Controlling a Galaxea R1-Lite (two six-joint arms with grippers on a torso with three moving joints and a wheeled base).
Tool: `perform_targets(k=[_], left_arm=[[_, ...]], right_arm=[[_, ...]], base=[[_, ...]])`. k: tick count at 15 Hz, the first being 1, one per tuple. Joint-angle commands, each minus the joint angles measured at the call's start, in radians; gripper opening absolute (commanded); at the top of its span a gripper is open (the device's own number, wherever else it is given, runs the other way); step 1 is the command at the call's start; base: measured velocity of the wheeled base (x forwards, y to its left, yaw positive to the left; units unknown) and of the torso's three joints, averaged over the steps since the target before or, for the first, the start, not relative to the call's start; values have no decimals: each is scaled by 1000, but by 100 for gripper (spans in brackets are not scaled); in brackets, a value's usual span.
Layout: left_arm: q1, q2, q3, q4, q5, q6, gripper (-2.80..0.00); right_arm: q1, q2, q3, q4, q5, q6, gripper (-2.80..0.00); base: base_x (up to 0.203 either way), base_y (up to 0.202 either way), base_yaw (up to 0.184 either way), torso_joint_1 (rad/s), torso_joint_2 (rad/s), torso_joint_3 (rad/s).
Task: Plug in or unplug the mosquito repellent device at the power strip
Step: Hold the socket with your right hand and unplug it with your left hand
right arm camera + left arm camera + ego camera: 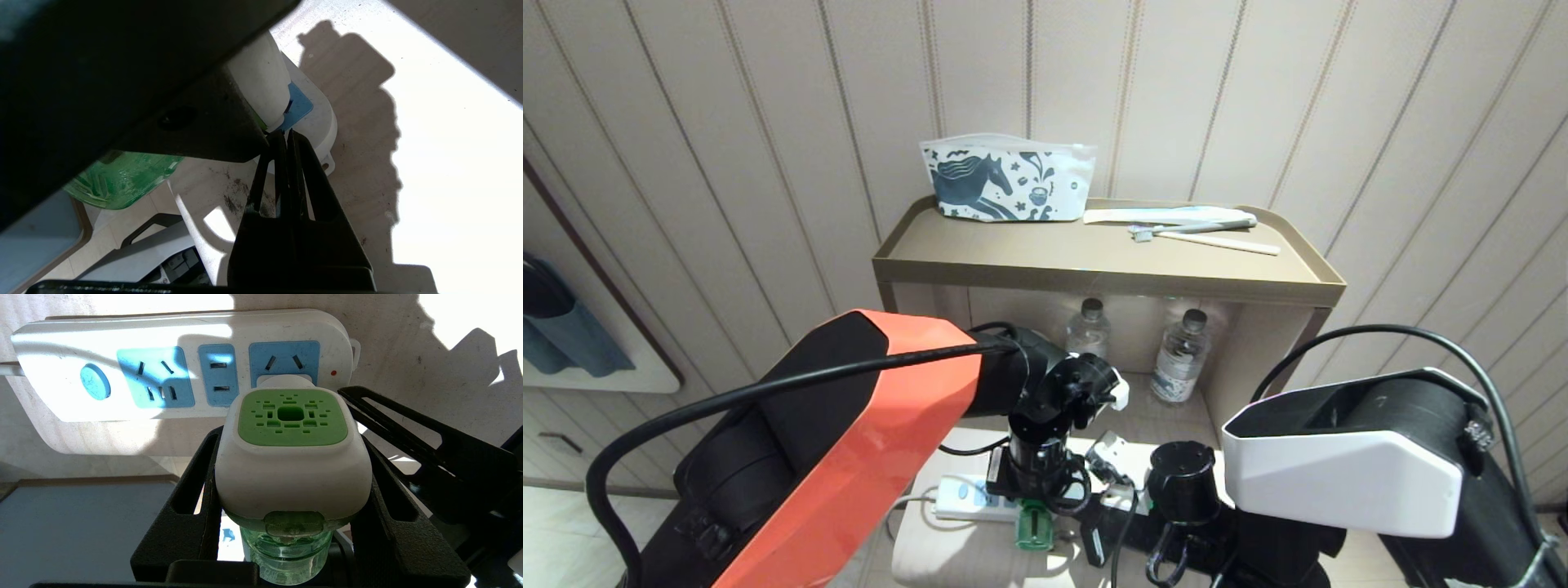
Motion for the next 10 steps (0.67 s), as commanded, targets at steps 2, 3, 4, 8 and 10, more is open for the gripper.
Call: perform_targets(k=[2, 3, 4, 8, 10], left_arm=[[0, -3, 0, 6, 1, -3, -280], [0, -2, 0, 4, 1, -3, -280], [0, 2, -1, 4, 1, -3, -280], [0, 3, 0, -3, -1, -3, -280], [2, 3, -1, -3, -1, -3, -280]], right_arm=[[3, 2, -3, -8, 2, 0, -280], [5, 18, -24, -2, 0, 0, -280], [8, 30, -35, 12, -1, 0, -280], [14, 30, -37, 28, -3, 0, -280], [20, 30, -37, 32, -4, 0, -280]], base=[[0, 0, 0, 0, 0, 0], [0, 0, 0, 0, 0, 0], [0, 0, 0, 0, 0, 0], [0, 0, 0, 0, 0, 0], [0, 0, 0, 0, 0, 0]])
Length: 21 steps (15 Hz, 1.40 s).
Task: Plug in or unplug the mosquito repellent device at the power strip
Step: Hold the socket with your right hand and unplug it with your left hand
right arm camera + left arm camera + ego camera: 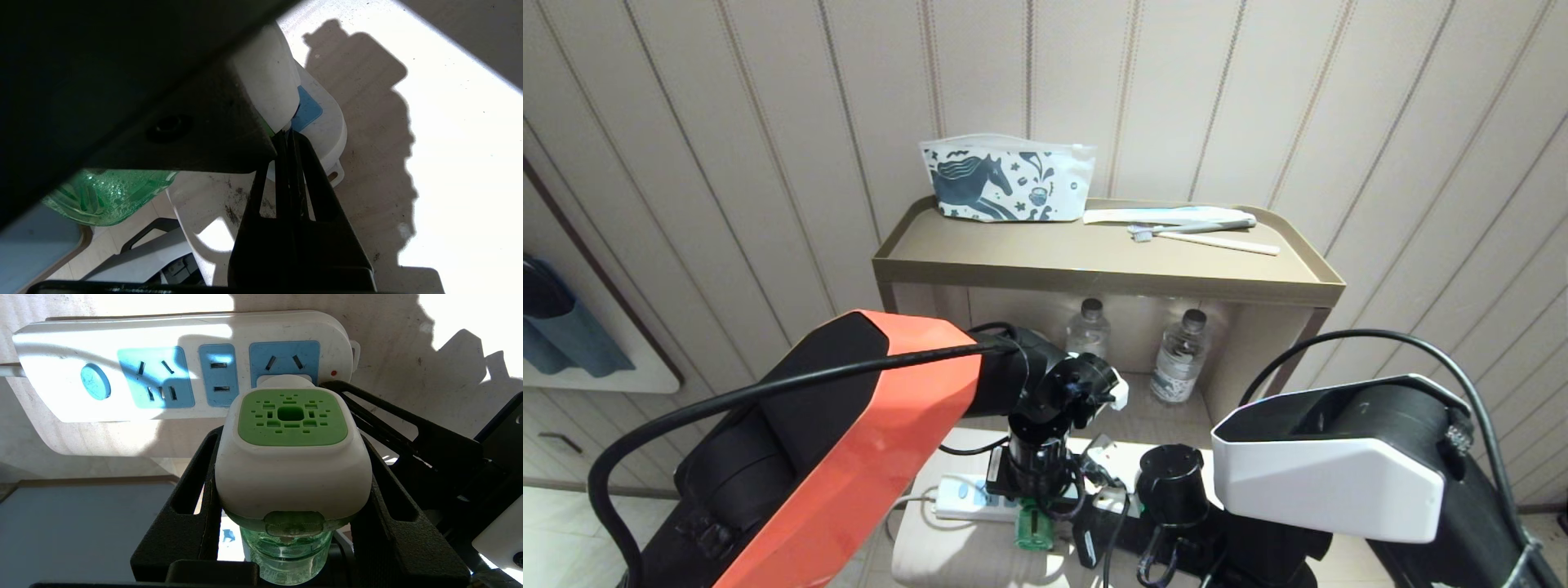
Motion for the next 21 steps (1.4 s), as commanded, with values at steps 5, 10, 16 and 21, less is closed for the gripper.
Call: perform_targets(k=[5, 10, 16, 21], left_arm=[[-1, -12, 1, 5, -2, -3, -280], [-1, -39, 1, 13, 1, 1, -280], [0, -33, 1, 25, 1, -1, -280], [0, -41, 0, 12, 1, 1, -280]], right_arm=[[3, 5, -4, -2, 3, -1, -280], [2, 5, -6, 8, 4, -1, -280], [2, 3, -6, 8, 4, -1, -280], [2, 3, -1, 6, 2, -1, -280]], base=[[0, 0, 0, 0, 0, 0], [0, 0, 0, 0, 0, 0], [0, 0, 0, 0, 0, 0], [0, 0, 0, 0, 0, 0]])
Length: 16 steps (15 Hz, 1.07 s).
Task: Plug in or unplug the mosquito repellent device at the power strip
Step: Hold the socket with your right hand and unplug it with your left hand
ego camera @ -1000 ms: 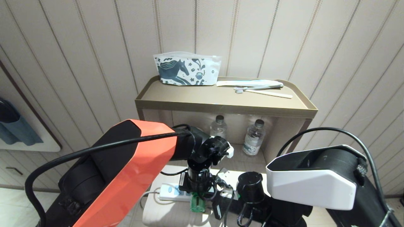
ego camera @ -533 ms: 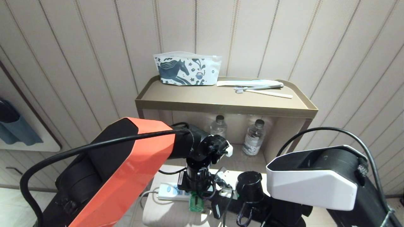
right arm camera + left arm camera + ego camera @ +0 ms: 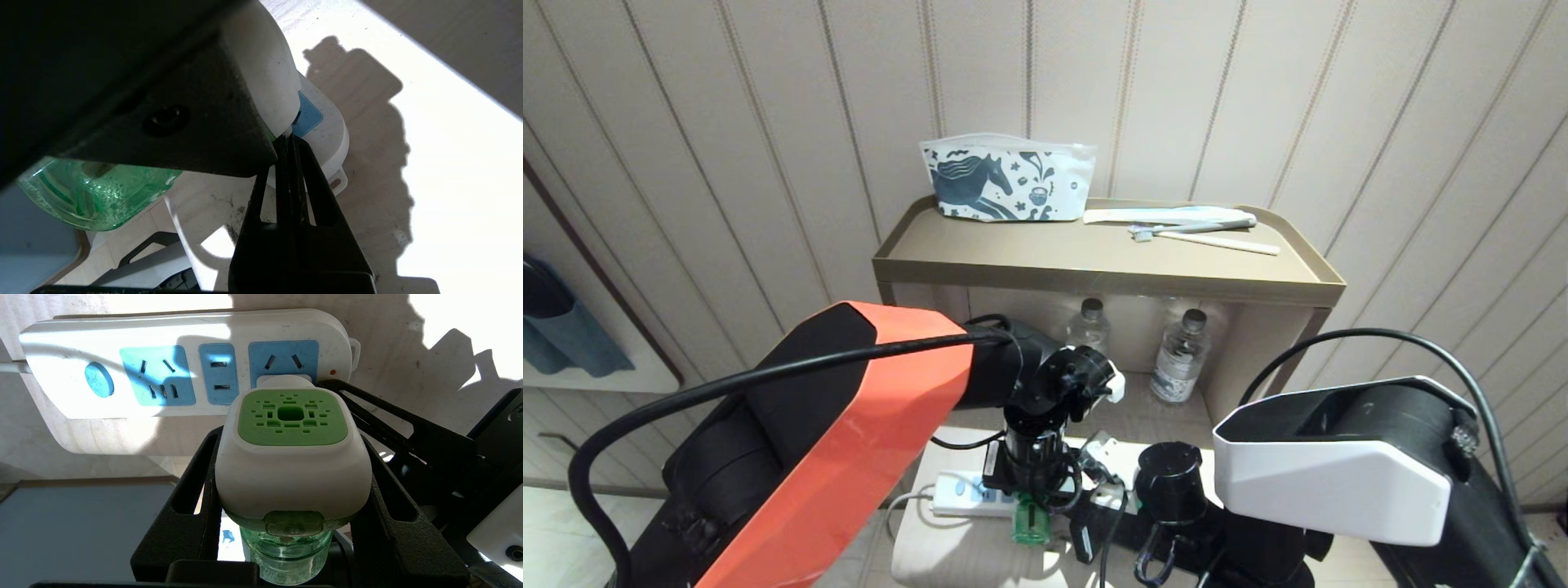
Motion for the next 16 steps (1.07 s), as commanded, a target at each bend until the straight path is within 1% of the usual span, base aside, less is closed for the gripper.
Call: perform_targets(k=[1, 11, 13, 16], left_arm=[[-1, -10, -1, 2, 1, -3, -280], [-1, -7, -3, -17, 2, 2, -280], [12, -28, -1, -15, 1, 2, -280], [12, -40, -3, -17, 1, 4, -280]], right_arm=[[1, 2, 2, -7, 2, 0, -280], [-5, -1, 16, -5, 1, -8, -280], [-7, -2, 15, -4, 2, -8, -280], [-7, -2, 16, -4, 2, -8, -280]], base=[[0, 0, 0, 0, 0, 0], [0, 0, 0, 0, 0, 0], [0, 0, 0, 0, 0, 0], [0, 0, 0, 0, 0, 0]])
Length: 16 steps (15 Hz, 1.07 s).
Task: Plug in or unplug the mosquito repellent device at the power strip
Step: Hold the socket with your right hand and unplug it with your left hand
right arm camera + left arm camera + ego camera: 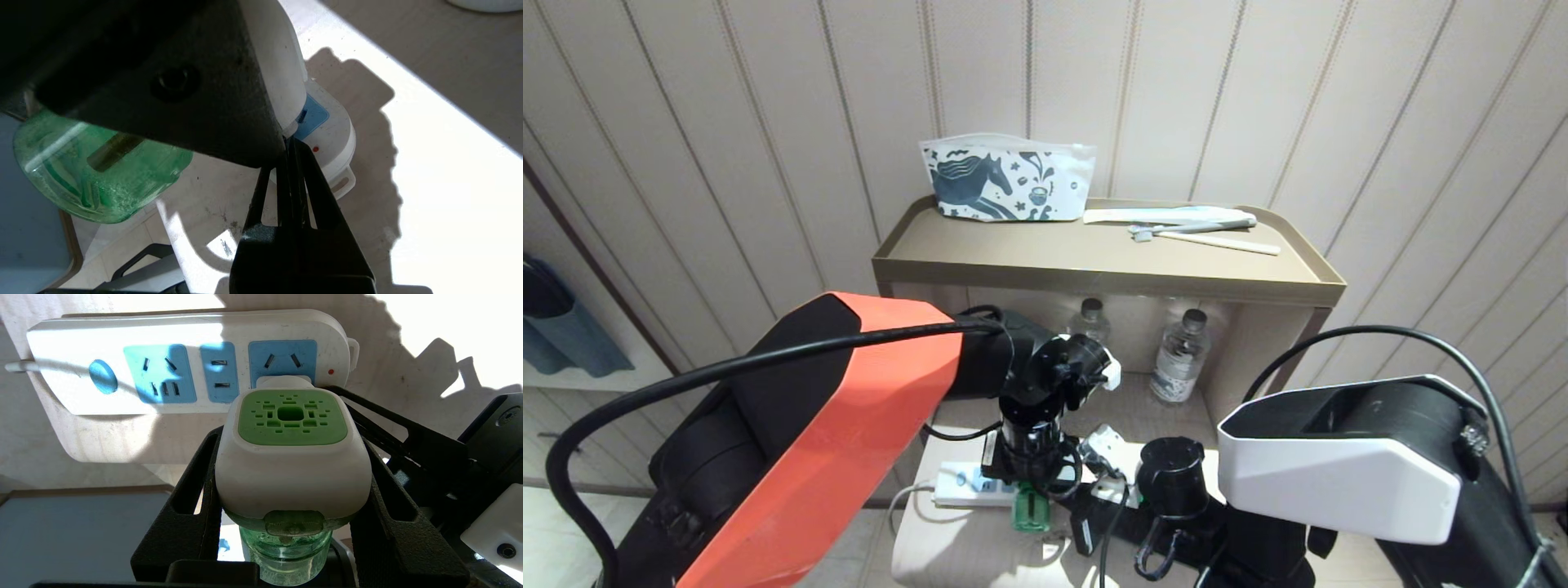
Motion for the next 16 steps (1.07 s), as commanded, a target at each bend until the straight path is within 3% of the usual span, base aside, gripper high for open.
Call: perform_targets(k=[1, 12, 16], left_arm=[[2, -17, 0, 5, 0, -3, -280], [3, -9, 2, -2, 0, 4, -280], [18, -53, 10, 49, -6, -11, -280]], right_arm=[[1, 3, 1, -6, 2, 0, -280], [-1, 3, 2, -6, 2, 0, -280], [-23, -54, 14, -16, 2, 0, -280]], base=[[0, 0, 0, 0, 0, 0], [0, 0, 0, 0, 0, 0], [0, 0, 0, 0, 0, 0]])
